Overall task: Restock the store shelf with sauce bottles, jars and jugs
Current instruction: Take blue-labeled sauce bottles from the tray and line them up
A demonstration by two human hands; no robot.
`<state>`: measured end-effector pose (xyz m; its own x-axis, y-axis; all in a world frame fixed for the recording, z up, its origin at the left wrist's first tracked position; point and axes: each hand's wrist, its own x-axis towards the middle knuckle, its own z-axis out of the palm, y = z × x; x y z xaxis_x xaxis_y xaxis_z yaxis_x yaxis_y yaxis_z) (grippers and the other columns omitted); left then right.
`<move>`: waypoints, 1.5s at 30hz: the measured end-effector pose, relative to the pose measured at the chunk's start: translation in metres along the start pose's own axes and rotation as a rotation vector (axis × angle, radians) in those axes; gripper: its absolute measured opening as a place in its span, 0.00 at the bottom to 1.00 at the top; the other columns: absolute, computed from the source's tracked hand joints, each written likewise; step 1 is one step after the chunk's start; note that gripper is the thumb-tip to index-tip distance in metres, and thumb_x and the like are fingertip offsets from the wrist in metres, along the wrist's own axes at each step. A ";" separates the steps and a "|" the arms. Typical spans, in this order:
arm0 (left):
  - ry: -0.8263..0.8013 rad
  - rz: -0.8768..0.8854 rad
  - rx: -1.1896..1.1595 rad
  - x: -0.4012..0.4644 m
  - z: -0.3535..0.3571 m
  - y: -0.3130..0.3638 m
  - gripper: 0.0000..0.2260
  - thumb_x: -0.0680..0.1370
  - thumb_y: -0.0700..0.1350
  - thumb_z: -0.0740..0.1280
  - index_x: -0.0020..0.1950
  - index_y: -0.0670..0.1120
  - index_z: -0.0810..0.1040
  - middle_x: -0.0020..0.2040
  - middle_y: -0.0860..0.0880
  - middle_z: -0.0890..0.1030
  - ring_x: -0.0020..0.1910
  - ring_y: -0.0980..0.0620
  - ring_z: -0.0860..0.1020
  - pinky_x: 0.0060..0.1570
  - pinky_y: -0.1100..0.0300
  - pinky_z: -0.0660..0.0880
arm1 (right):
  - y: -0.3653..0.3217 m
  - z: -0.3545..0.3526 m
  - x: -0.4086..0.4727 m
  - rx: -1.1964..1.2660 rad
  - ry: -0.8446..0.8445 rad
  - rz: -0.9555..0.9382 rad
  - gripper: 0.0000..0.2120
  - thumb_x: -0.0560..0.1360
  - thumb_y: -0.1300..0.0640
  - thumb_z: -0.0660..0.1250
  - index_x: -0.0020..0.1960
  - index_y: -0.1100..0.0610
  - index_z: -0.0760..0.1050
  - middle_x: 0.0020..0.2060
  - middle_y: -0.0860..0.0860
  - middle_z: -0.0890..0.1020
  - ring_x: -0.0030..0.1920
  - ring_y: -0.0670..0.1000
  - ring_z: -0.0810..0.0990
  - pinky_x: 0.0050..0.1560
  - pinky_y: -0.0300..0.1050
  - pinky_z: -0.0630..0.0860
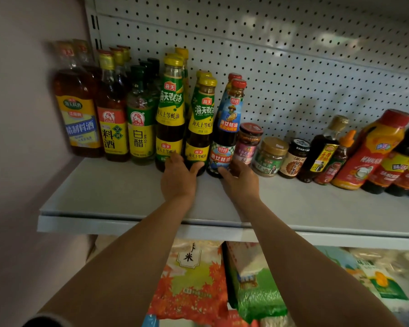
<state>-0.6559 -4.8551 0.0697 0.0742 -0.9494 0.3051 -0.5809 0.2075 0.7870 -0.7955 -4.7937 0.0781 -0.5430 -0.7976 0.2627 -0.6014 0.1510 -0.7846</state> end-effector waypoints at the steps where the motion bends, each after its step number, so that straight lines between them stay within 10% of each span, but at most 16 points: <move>1: -0.008 0.000 -0.007 -0.001 -0.001 0.000 0.25 0.76 0.60 0.68 0.62 0.43 0.72 0.59 0.42 0.77 0.57 0.41 0.76 0.46 0.54 0.68 | -0.001 -0.003 -0.005 0.032 -0.002 0.030 0.22 0.75 0.45 0.71 0.67 0.47 0.76 0.57 0.46 0.84 0.50 0.47 0.81 0.51 0.43 0.77; 22: 0.008 -0.332 -0.264 -0.167 -0.109 -0.059 0.17 0.73 0.57 0.73 0.47 0.43 0.79 0.39 0.50 0.81 0.40 0.50 0.80 0.34 0.68 0.70 | -0.024 -0.052 -0.133 -0.098 -0.437 -0.349 0.25 0.76 0.46 0.72 0.69 0.54 0.74 0.64 0.51 0.80 0.62 0.51 0.79 0.61 0.45 0.75; 28: 0.096 -0.449 -0.243 -0.246 -0.116 -0.103 0.16 0.72 0.48 0.77 0.55 0.42 0.80 0.50 0.48 0.80 0.52 0.49 0.79 0.49 0.63 0.71 | 0.011 -0.022 -0.191 -0.075 -0.578 -0.456 0.23 0.75 0.50 0.73 0.68 0.52 0.75 0.63 0.51 0.81 0.63 0.53 0.78 0.63 0.52 0.75; 36: 0.040 -0.714 -0.128 -0.322 -0.106 -0.183 0.19 0.73 0.56 0.74 0.60 0.49 0.80 0.56 0.50 0.81 0.57 0.50 0.78 0.59 0.60 0.70 | 0.087 0.026 -0.250 -0.126 -0.832 -0.342 0.20 0.76 0.48 0.72 0.67 0.50 0.76 0.60 0.48 0.82 0.60 0.50 0.80 0.61 0.45 0.74; 42: -0.045 -0.922 -0.067 -0.374 -0.092 -0.260 0.11 0.78 0.55 0.69 0.56 0.52 0.74 0.47 0.52 0.78 0.33 0.61 0.74 0.30 0.75 0.69 | 0.156 0.083 -0.301 -0.117 -0.988 -0.079 0.17 0.74 0.43 0.73 0.61 0.43 0.79 0.57 0.45 0.83 0.58 0.46 0.80 0.60 0.50 0.76; 45: -0.089 -0.995 -0.002 -0.400 -0.079 -0.306 0.13 0.80 0.56 0.65 0.58 0.49 0.77 0.52 0.48 0.81 0.42 0.54 0.75 0.47 0.61 0.72 | 0.188 0.115 -0.328 -0.084 -1.052 0.085 0.14 0.73 0.41 0.73 0.58 0.40 0.80 0.56 0.44 0.81 0.57 0.44 0.79 0.53 0.44 0.78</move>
<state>-0.4442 -4.5207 -0.2507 0.4655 -0.7051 -0.5349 -0.2855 -0.6917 0.6634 -0.6627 -4.5707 -0.2206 0.1717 -0.8807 -0.4416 -0.6455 0.2381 -0.7257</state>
